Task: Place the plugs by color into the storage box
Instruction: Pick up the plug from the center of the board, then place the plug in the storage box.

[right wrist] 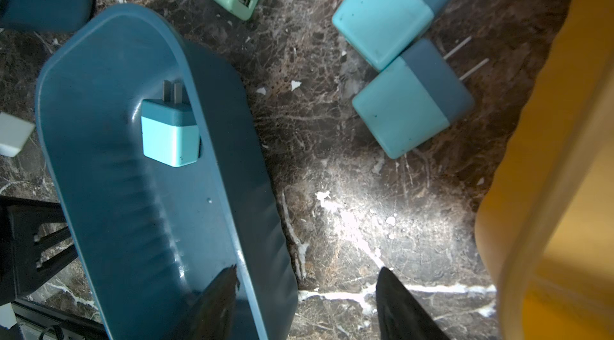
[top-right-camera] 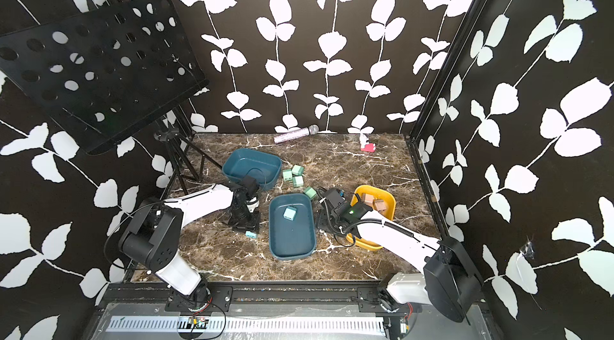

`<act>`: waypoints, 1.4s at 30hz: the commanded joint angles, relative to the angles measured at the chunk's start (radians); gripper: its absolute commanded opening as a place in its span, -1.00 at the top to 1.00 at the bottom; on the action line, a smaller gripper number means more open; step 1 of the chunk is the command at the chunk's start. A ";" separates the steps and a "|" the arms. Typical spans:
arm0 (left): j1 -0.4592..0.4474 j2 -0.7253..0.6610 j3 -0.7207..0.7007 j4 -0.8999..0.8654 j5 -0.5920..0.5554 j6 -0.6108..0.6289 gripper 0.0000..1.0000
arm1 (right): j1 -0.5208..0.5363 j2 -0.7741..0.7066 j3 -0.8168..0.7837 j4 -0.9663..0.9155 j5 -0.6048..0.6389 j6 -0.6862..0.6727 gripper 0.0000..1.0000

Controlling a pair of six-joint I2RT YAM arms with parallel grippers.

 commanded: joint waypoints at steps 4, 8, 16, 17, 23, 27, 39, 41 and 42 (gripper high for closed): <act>0.006 -0.027 0.023 -0.031 0.009 0.002 0.28 | 0.007 -0.013 -0.006 0.004 0.018 0.014 -0.31; 0.005 -0.035 0.102 -0.097 -0.024 0.018 0.28 | 0.007 -0.019 -0.009 0.005 0.024 0.016 -0.31; 0.001 0.026 0.425 -0.248 -0.040 0.068 0.27 | 0.007 -0.028 -0.013 0.007 0.040 0.020 -0.31; -0.004 0.038 0.462 -0.257 -0.035 0.067 0.27 | 0.007 -0.030 -0.015 0.006 0.044 0.022 -0.31; -0.096 0.134 0.607 -0.259 -0.018 0.033 0.25 | 0.007 -0.055 -0.033 -0.004 0.046 0.034 -0.31; -0.178 0.218 0.658 -0.222 -0.005 -0.002 0.23 | 0.007 -0.089 -0.045 -0.026 0.052 0.043 -0.31; -0.316 0.403 0.756 -0.156 0.018 -0.051 0.20 | 0.007 -0.215 -0.105 -0.087 0.082 0.086 -0.32; -0.318 0.426 0.749 -0.151 0.021 -0.052 0.18 | 0.007 -0.229 -0.109 -0.095 0.090 0.092 -0.31; -0.318 0.435 0.743 -0.145 0.023 -0.050 0.16 | 0.007 -0.235 -0.109 -0.100 0.094 0.094 -0.31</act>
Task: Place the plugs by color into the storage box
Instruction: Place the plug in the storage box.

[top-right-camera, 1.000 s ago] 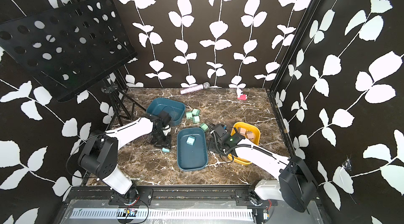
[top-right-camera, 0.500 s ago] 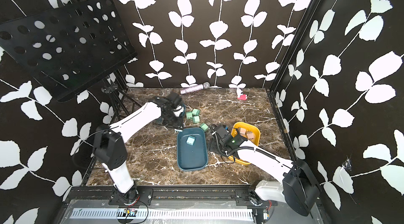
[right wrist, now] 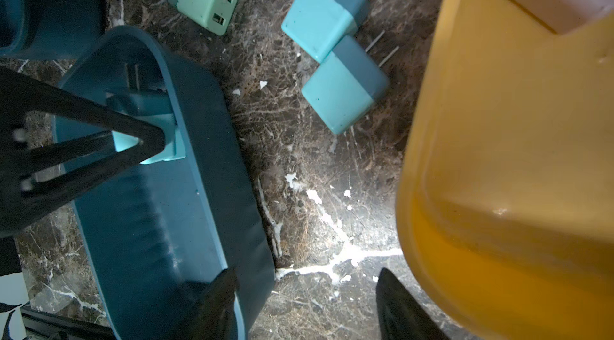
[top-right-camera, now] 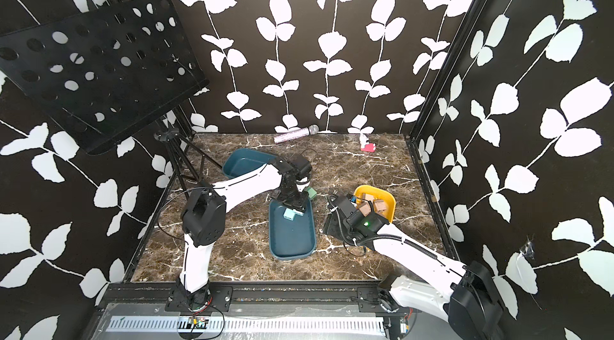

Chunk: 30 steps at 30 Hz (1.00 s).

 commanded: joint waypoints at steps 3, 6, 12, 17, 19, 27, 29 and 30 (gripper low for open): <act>-0.001 0.033 -0.011 0.021 0.012 0.000 0.14 | 0.007 -0.033 -0.009 -0.038 0.040 0.037 -0.31; -0.001 0.048 -0.028 0.035 0.009 0.002 0.13 | 0.007 -0.035 -0.007 -0.042 0.044 0.039 -0.32; -0.001 0.073 -0.040 0.051 -0.007 0.002 0.11 | 0.007 -0.013 0.004 -0.036 0.042 0.038 -0.31; -0.001 0.078 -0.039 0.036 -0.017 0.010 -0.01 | 0.007 0.022 0.027 -0.020 0.038 0.029 -0.31; -0.001 0.072 -0.037 0.028 -0.021 0.016 -0.04 | 0.007 0.040 0.040 -0.013 0.037 0.022 -0.31; -0.001 0.010 0.000 -0.032 -0.033 0.037 -0.46 | 0.007 0.147 0.154 -0.039 0.035 -0.059 -0.31; 0.001 -0.026 0.011 -0.048 -0.050 0.035 -0.49 | 0.005 0.165 0.189 -0.056 0.055 -0.070 -0.31; 0.000 -0.041 0.014 -0.054 -0.060 0.034 -0.53 | 0.005 0.172 0.203 -0.060 0.065 -0.072 -0.32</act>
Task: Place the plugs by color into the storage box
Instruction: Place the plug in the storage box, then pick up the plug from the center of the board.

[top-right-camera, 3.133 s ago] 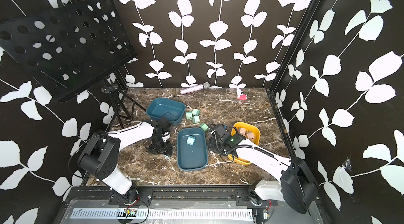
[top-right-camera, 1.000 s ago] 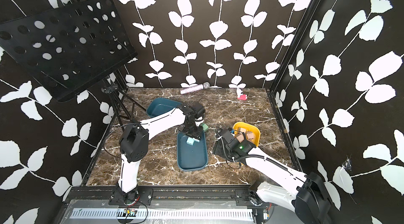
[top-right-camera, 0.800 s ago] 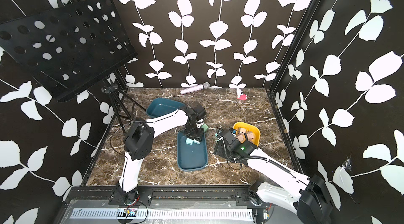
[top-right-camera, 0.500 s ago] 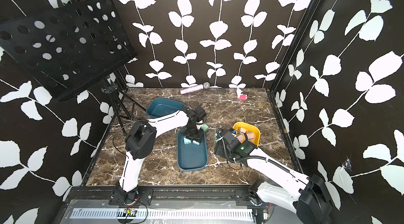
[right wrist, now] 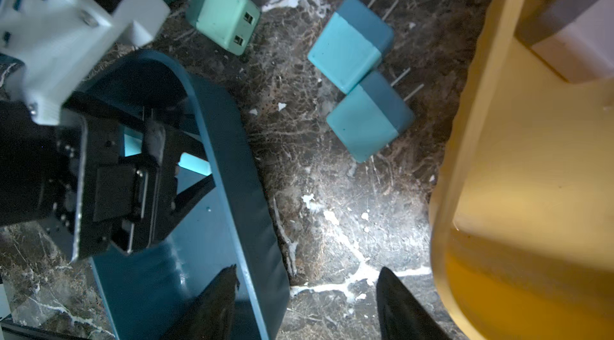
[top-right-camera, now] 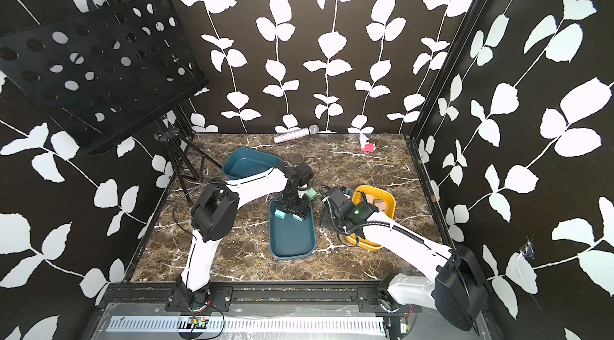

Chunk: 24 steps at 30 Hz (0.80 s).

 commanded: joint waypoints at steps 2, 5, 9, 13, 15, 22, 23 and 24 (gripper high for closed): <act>0.004 -0.145 0.047 -0.070 -0.045 0.011 -0.55 | 0.000 0.028 0.075 -0.027 0.050 -0.031 -0.32; 0.017 -0.200 0.044 -0.091 -0.063 0.001 -0.55 | -0.022 0.080 0.133 -0.058 0.058 -0.046 -0.31; 0.049 -0.274 0.020 -0.106 -0.084 -0.010 -0.55 | -0.084 0.159 0.202 -0.101 0.056 -0.067 -0.32; 0.095 -0.354 -0.034 -0.112 -0.093 -0.018 -0.55 | -0.163 0.230 0.265 -0.100 0.036 -0.066 -0.32; 0.131 -0.390 -0.073 -0.118 -0.098 -0.019 -0.55 | -0.186 0.284 0.317 -0.113 0.022 -0.081 -0.32; 0.185 -0.503 -0.207 -0.131 -0.132 -0.022 -0.54 | -0.196 0.491 0.499 -0.210 -0.010 -0.115 -0.32; 0.187 -0.518 -0.223 -0.132 -0.133 -0.023 -0.54 | -0.197 0.507 0.507 -0.216 -0.010 -0.108 -0.33; 0.190 -0.533 -0.238 -0.133 -0.137 -0.026 -0.54 | -0.201 0.519 0.511 -0.222 -0.012 -0.097 -0.33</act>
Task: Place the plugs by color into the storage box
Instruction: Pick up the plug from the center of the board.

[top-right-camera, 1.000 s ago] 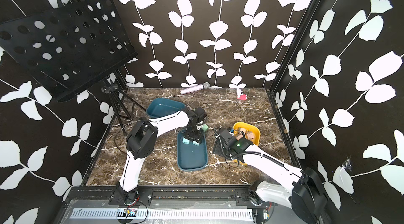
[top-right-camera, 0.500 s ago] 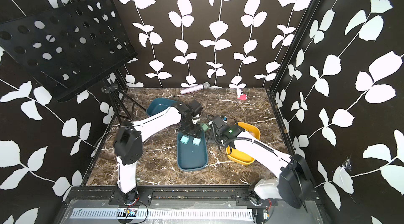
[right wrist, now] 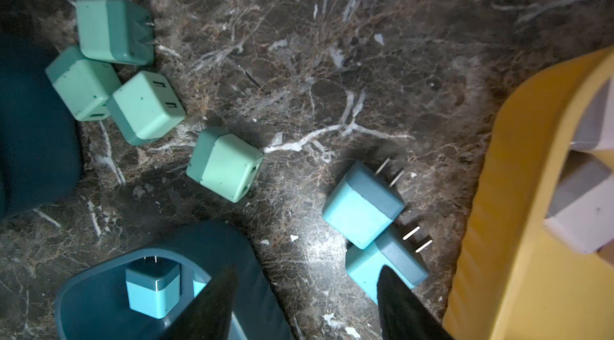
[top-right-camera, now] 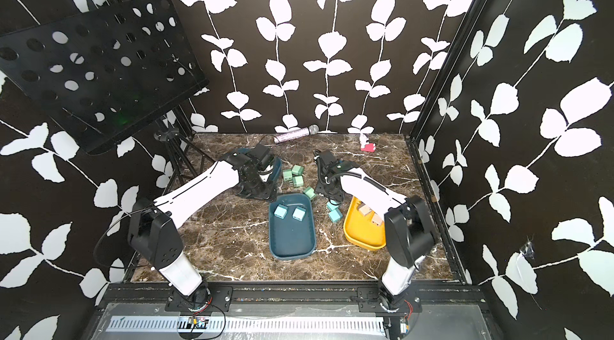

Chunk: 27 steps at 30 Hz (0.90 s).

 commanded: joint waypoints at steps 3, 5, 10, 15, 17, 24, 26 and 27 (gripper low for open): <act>0.006 -0.110 -0.075 -0.032 -0.024 -0.020 -0.53 | -0.014 0.040 0.014 -0.093 -0.010 0.052 -0.34; 0.008 -0.129 -0.098 -0.025 -0.023 -0.025 -0.53 | -0.019 0.040 -0.008 -0.082 -0.010 0.092 -0.34; 0.009 -0.157 -0.119 -0.003 -0.012 -0.036 -0.51 | -0.022 0.066 -0.028 -0.082 -0.005 0.146 -0.35; 0.008 -0.162 -0.121 -0.011 -0.013 -0.033 -0.51 | -0.032 0.121 -0.031 -0.046 -0.042 0.185 -0.36; 0.008 -0.167 -0.128 -0.012 -0.013 -0.031 -0.50 | -0.036 0.134 -0.073 -0.018 -0.057 0.203 -0.36; 0.008 -0.183 -0.158 -0.006 -0.009 -0.035 -0.50 | -0.053 0.165 -0.085 0.041 -0.091 0.192 -0.36; 0.008 -0.183 -0.164 -0.001 -0.002 -0.036 -0.49 | -0.058 0.184 -0.069 0.045 -0.107 0.170 -0.34; 0.008 -0.182 -0.165 0.003 0.000 -0.036 -0.49 | -0.059 0.195 -0.055 0.038 -0.111 0.154 -0.33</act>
